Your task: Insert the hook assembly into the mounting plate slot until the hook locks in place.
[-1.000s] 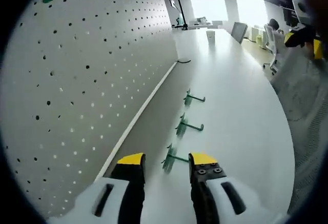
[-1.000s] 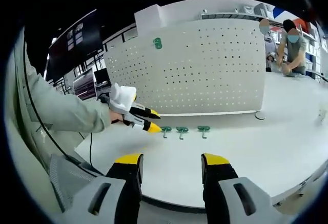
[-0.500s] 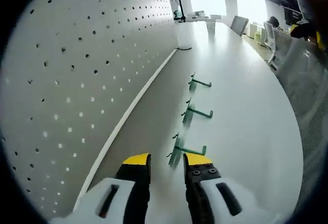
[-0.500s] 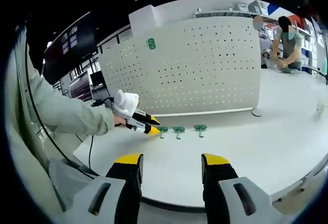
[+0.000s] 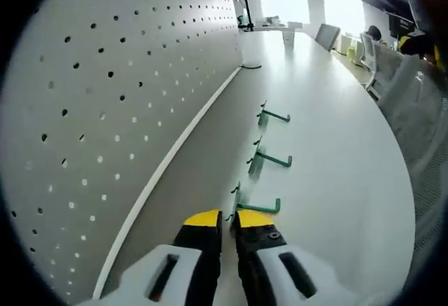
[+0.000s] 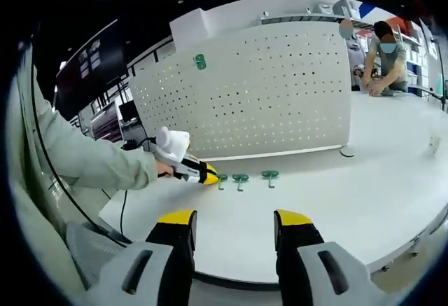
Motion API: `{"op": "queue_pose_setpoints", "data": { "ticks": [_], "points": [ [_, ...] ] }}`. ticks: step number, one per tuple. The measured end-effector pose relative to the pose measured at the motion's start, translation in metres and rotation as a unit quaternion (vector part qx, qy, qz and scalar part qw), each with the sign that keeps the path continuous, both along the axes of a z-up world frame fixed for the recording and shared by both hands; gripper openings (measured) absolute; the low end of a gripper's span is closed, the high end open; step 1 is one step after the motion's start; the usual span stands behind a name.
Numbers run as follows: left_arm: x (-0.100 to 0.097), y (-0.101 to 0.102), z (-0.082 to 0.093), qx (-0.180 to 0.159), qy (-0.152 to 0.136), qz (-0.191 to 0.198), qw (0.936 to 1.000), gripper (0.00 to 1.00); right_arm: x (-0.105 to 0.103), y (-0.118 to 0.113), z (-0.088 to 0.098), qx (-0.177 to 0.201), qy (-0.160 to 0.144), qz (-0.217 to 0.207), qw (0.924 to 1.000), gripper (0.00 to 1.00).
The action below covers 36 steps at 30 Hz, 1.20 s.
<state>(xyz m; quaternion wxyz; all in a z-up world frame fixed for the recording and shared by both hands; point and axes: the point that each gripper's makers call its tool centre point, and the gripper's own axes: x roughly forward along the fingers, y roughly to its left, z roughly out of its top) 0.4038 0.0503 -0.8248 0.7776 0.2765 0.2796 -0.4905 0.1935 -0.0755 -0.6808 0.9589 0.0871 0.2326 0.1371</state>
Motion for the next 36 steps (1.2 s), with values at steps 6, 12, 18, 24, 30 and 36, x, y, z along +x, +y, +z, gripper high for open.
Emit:
{"op": "queue_pose_setpoints", "data": {
  "ticks": [6, 12, 18, 24, 30, 36],
  "points": [
    [-0.001, 0.0, 0.003, -0.005, 0.009, 0.025, 0.9996, 0.04, 0.0, -0.001, 0.001, 0.002, -0.002, -0.005, 1.0, 0.42],
    [-0.007, 0.002, 0.009, -0.019, 0.01, 0.034, 0.9992, 0.04, 0.0, 0.0, 0.003, -0.004, -0.008, -0.002, 1.0, 0.42],
    [-0.009, 0.011, 0.016, -0.021, 0.006, 0.043, 0.9988, 0.04, -0.001, 0.002, 0.004, -0.009, -0.013, 0.004, 0.9999, 0.42],
    [-0.011, 0.019, 0.031, -0.037, -0.002, 0.063, 0.9973, 0.04, -0.002, 0.005, 0.005, -0.01, -0.015, 0.013, 0.9997, 0.42],
    [-0.023, 0.029, 0.05, -0.048, -0.015, 0.076, 0.9958, 0.04, -0.002, 0.008, 0.007, -0.009, -0.02, 0.023, 0.9995, 0.42],
    [-0.038, 0.038, 0.072, -0.065, -0.031, 0.089, 0.9934, 0.04, -0.001, 0.01, 0.01, -0.012, -0.027, 0.035, 0.9989, 0.41]
  ]
}}
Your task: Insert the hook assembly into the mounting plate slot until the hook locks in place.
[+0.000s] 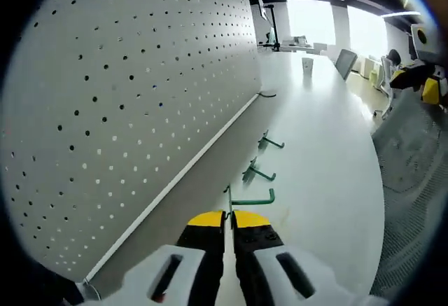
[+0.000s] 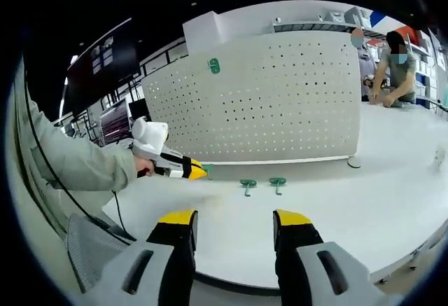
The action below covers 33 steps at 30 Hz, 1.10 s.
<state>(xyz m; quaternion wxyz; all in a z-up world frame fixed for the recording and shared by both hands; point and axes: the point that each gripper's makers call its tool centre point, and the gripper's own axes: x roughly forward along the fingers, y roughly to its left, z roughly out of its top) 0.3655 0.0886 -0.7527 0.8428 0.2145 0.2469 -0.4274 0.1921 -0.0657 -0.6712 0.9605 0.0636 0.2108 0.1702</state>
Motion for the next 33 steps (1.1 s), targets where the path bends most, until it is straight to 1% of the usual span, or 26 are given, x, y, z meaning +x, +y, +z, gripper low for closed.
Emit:
{"op": "queue_pose_setpoints", "data": {
  "ticks": [3, 6, 9, 12, 16, 20, 24, 30, 31, 33],
  "points": [
    [-0.008, 0.003, 0.007, -0.005, -0.006, 0.003, 1.0, 0.04, 0.001, -0.001, 0.002, 0.009, -0.002, 0.0, 1.0, 0.41],
    [-0.011, 0.006, 0.011, -0.012, -0.01, 0.009, 0.9998, 0.04, 0.0, 0.001, 0.003, 0.006, -0.004, 0.005, 1.0, 0.41],
    [-0.022, 0.007, 0.021, -0.029, -0.013, 0.022, 0.9992, 0.04, -0.002, 0.003, 0.002, 0.002, -0.006, 0.011, 0.9999, 0.41],
    [-0.032, 0.007, 0.026, -0.036, -0.016, 0.025, 0.9989, 0.04, -0.003, 0.004, 0.003, 0.0, -0.008, 0.016, 0.9998, 0.41],
    [-0.044, 0.008, 0.034, -0.052, -0.02, 0.034, 0.9979, 0.04, -0.004, 0.006, 0.005, -0.007, -0.014, 0.025, 0.9996, 0.4],
    [-0.056, 0.007, 0.045, -0.07, -0.026, 0.043, 0.9963, 0.04, -0.004, 0.005, 0.007, -0.005, -0.018, 0.025, 0.9995, 0.4],
    [-0.067, 0.007, 0.053, -0.079, -0.034, 0.053, 0.9949, 0.04, -0.003, 0.007, 0.012, 0.0, -0.022, 0.031, 0.9993, 0.4],
    [-0.08, 0.007, 0.061, -0.09, -0.04, 0.054, 0.9937, 0.04, 0.001, 0.011, 0.02, 0.001, -0.033, 0.04, 0.9987, 0.4],
    [-0.083, 0.006, 0.063, -0.094, -0.041, 0.056, 0.9932, 0.04, 0.002, 0.013, 0.023, 0.008, -0.032, 0.043, 0.9985, 0.4],
    [-0.085, 0.006, 0.068, -0.104, -0.042, 0.061, 0.9918, 0.04, 0.003, 0.016, 0.027, 0.01, -0.036, 0.048, 0.9981, 0.4]
  ]
}}
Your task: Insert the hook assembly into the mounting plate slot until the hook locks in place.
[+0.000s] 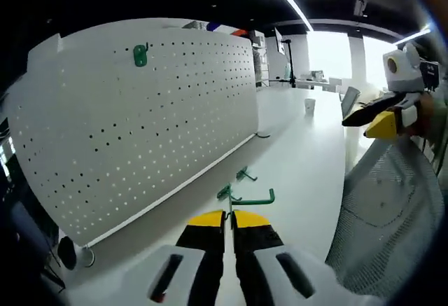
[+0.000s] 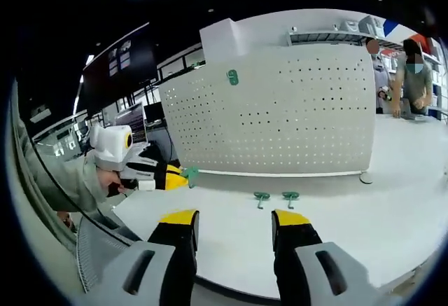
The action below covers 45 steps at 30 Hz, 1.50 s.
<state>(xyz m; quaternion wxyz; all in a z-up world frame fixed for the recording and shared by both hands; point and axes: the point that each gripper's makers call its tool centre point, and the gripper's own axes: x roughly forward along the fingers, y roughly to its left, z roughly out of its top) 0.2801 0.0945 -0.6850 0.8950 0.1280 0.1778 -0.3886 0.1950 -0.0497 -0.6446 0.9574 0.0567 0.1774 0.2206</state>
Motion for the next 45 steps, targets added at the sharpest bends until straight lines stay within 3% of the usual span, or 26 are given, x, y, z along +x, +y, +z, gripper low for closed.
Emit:
{"op": "queue_pose_setpoints", "data": {
  "ticks": [16, 21, 31, 45],
  "points": [
    [-0.017, -0.007, 0.039, -0.092, -0.01, 0.038, 0.995, 0.04, 0.015, 0.033, 0.034, 0.02, -0.034, 0.042, 0.9983, 0.37],
    [-0.017, -0.009, 0.046, -0.123, -0.011, 0.048, 0.9912, 0.04, 0.017, 0.046, 0.042, 0.022, -0.043, 0.065, 0.9967, 0.29],
    [-0.024, -0.022, 0.056, -0.139, -0.022, 0.036, 0.9894, 0.04, 0.016, 0.067, 0.047, 0.037, -0.044, 0.09, 0.9943, 0.25],
    [-0.038, -0.035, 0.077, -0.169, -0.04, 0.017, 0.9848, 0.04, 0.018, 0.071, 0.054, 0.052, -0.045, 0.09, 0.9936, 0.21]
  ]
}}
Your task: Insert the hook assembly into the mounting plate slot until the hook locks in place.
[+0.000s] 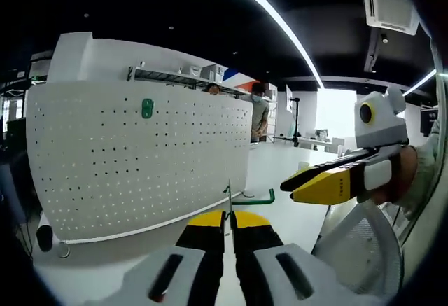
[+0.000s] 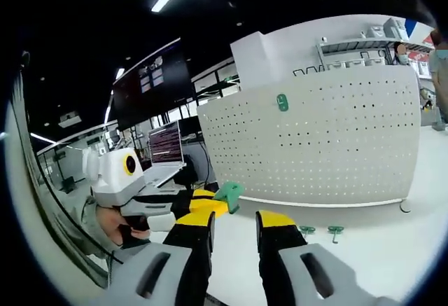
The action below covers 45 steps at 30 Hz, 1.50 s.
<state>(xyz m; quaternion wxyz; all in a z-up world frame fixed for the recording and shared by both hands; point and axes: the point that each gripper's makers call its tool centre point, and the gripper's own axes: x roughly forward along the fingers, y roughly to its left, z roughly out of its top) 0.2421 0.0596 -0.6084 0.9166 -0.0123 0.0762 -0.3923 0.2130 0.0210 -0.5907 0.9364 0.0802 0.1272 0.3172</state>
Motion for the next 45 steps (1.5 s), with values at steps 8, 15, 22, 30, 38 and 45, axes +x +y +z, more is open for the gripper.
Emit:
{"op": "queue_pose_setpoints", "data": {
  "ticks": [8, 15, 22, 30, 38, 45],
  "points": [
    [-0.01, -0.008, 0.004, -0.005, -0.002, -0.016, 0.9999, 0.04, -0.001, 0.006, 0.005, 0.004, -0.003, 0.006, 1.0, 0.2],
    [-0.019, -0.014, 0.013, -0.013, -0.011, -0.027, 0.9995, 0.04, -0.002, 0.01, 0.008, 0.006, -0.007, 0.01, 0.9999, 0.17],
    [-0.025, -0.017, 0.02, -0.02, -0.02, -0.034, 0.999, 0.04, -0.002, 0.013, 0.013, 0.031, -0.003, 0.009, 0.9995, 0.15],
    [-0.03, -0.018, 0.025, -0.023, -0.03, -0.039, 0.9985, 0.04, -0.002, 0.016, 0.017, 0.058, 0.004, 0.009, 0.9983, 0.13],
    [-0.03, -0.016, 0.025, -0.024, -0.031, -0.036, 0.9986, 0.04, -0.003, 0.019, 0.017, 0.073, 0.012, 0.008, 0.9972, 0.11],
    [-0.029, -0.016, 0.026, -0.02, -0.036, -0.036, 0.9985, 0.04, -0.003, 0.022, 0.019, 0.071, 0.006, 0.014, 0.9974, 0.04]
  ]
}}
